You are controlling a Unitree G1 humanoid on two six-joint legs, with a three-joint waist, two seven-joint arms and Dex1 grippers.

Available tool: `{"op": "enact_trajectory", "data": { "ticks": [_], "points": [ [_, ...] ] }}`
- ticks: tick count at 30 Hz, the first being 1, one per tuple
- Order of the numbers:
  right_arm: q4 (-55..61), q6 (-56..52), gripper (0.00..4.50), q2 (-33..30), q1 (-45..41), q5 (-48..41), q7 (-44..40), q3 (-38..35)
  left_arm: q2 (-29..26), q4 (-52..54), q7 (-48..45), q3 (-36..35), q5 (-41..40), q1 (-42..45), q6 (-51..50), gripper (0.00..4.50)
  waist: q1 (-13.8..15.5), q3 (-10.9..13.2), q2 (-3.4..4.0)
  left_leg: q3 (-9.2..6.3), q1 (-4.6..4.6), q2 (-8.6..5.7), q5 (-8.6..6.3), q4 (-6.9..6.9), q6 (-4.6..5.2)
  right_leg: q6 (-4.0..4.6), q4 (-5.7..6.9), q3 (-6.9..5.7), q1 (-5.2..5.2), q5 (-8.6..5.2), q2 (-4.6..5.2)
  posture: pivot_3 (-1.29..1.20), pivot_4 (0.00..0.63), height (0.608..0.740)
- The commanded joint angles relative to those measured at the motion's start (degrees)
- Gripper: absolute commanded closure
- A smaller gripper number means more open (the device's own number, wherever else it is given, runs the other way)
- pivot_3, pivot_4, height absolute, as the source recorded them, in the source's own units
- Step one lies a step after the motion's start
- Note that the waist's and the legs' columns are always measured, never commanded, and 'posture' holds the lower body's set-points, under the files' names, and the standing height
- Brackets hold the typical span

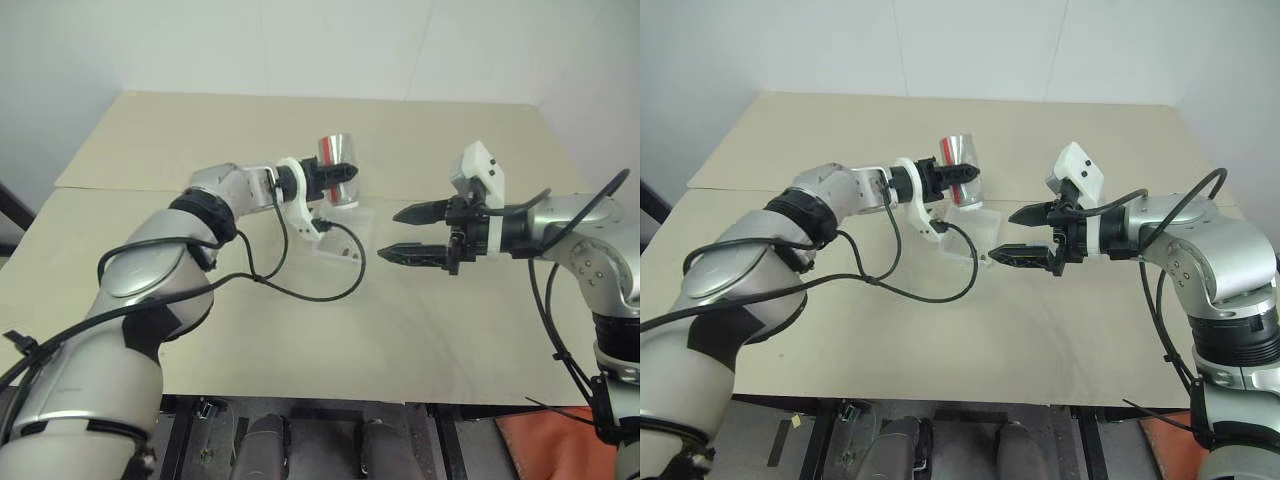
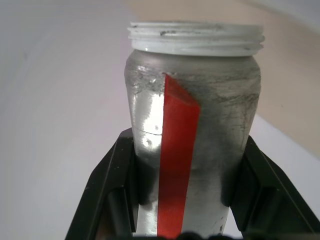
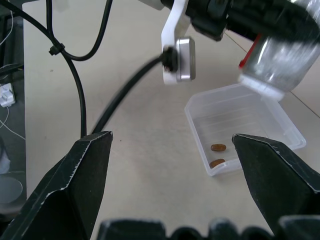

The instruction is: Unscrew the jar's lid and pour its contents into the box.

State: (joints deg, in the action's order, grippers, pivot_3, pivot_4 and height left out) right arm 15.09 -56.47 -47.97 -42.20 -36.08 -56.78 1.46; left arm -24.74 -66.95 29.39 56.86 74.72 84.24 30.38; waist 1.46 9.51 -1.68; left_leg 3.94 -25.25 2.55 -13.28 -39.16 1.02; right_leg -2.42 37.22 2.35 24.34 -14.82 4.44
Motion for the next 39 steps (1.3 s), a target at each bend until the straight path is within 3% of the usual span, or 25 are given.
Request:
{"op": "enact_trajectory", "data": {
  "ticks": [1, 8, 10, 12, 14, 18, 25, 28, 32, 39],
  "points": [
    [-0.07, 0.9, 0.04, -0.39, -1.37, -0.05, 0.15, -1.27, -2.45, 0.8, -5.31, -8.12, -9.82, -1.0, 2.56, 2.56, -0.2, 0.0, 0.0, 0.0, 0.0, 0.0, 0.0, 0.0, 0.0, 0.0, 0.0, 0.0, 0.0, 0.0, 0.0, 0.0, 0.15, 0.74],
    [0.72, 1.63, 0.04, 1.03, -0.46, -0.96, 1.77, -2.87, -6.61, 6.18, -15.48, -22.23, -27.28, -9.42, 8.08, 2.56, -0.8, -0.01, 0.01, 0.0, 0.01, 0.02, 0.0, -0.06, -0.01, 0.0, 0.23, 0.0, 0.0, 0.0, 0.0, 0.0, 0.15, 0.74],
    [1.49, 2.53, 0.04, 1.8, 0.56, -0.84, 2.53, -3.38, -5.34, 9.26, -22.57, -28.59, -37.28, -14.77, 7.78, 2.56, -0.78, -0.02, 0.03, -0.01, 0.02, 0.03, 0.01, -0.11, -0.01, 0.0, 0.3, -0.01, 0.0, 0.0, 0.0, 0.0, 0.15, 0.74],
    [2.31, 3.33, 0.04, 2.25, 1.61, -0.79, 3.03, -3.83, -2.62, 15.76, -31.96, -36.61, -50.44, -21.26, 1.47, 2.56, -0.61, -0.03, 0.04, -0.01, 0.03, 0.06, 0.01, -0.19, -0.02, 0.0, 0.37, -0.03, -0.02, 0.0, 0.0, 0.0, 0.15, 0.74],
    [2.9, 3.62, 0.04, 2.41, 2.2, -0.81, 3.4, -4.14, -1.39, 22.22, -37.16, -40.88, -56.68, -25.53, -3.04, 2.56, -0.55, -0.02, 0.04, -0.04, -0.02, 0.13, 0.01, -0.42, -0.01, 0.0, 0.43, -0.1, -0.07, 0.0, 0.0, 0.0, 0.15, 0.74],
    [3.51, 4.08, 0.04, 2.58, 2.82, -0.66, 4.16, -4.52, 2.45, 40.88, -46.04, -50.12, -72.19, -35.64, -23.6, 2.56, -0.87, -0.02, 0.04, -0.09, -0.17, 0.15, -0.03, -0.76, 0.05, -0.03, 0.56, -0.12, -0.08, 0.02, -0.02, 0.0, 0.15, 0.74],
    [4.52, 3.97, 0.04, 2.51, 3.32, -1.03, 4.99, -5.01, 6.14, 59.02, -47.5, -57.74, -82.72, -45.04, -44.01, 2.56, -1.08, -0.03, 0.05, -0.21, 0.09, 0.12, -0.02, -0.76, 0.04, -0.04, 0.76, -0.05, -0.19, 0.02, -0.05, 0.0, 0.15, 0.74],
    [4.92, 3.89, 0.04, 2.52, 3.56, -1.02, 5.32, -5.09, 7.64, 62.67, -46.04, -58.95, -83.61, -49.24, -47.93, 2.56, -1.06, -0.03, 0.05, -0.27, 0.14, 0.1, -0.02, -0.77, 0.03, -0.04, 0.75, -0.03, -0.2, 0.02, -0.05, 0.0, 0.15, 0.74],
    [5.51, 3.79, 0.04, 2.42, 3.93, -1.25, 5.42, -5.21, 10.56, 64.23, -43.53, -60.59, -84.54, -52.61, -49.07, 2.56, -0.96, -0.03, 0.05, -0.32, 0.15, 0.09, -0.01, -0.78, 0.03, -0.03, 0.74, -0.01, -0.2, 0.02, -0.04, 0.0, 0.15, 0.74],
    [6.08, 3.82, 0.04, 2.26, 4.4, -1.15, 5.45, -4.96, 14.55, 58.75, -40.16, -61.57, -83.11, -54.52, -42.36, 2.56, -0.77, -0.03, 0.05, -0.41, 0.16, 0.06, -0.01, -0.78, 0.03, -0.03, 0.69, 0.0, -0.22, 0.03, -0.02, 0.0, 0.15, 0.74]
  ]
}}
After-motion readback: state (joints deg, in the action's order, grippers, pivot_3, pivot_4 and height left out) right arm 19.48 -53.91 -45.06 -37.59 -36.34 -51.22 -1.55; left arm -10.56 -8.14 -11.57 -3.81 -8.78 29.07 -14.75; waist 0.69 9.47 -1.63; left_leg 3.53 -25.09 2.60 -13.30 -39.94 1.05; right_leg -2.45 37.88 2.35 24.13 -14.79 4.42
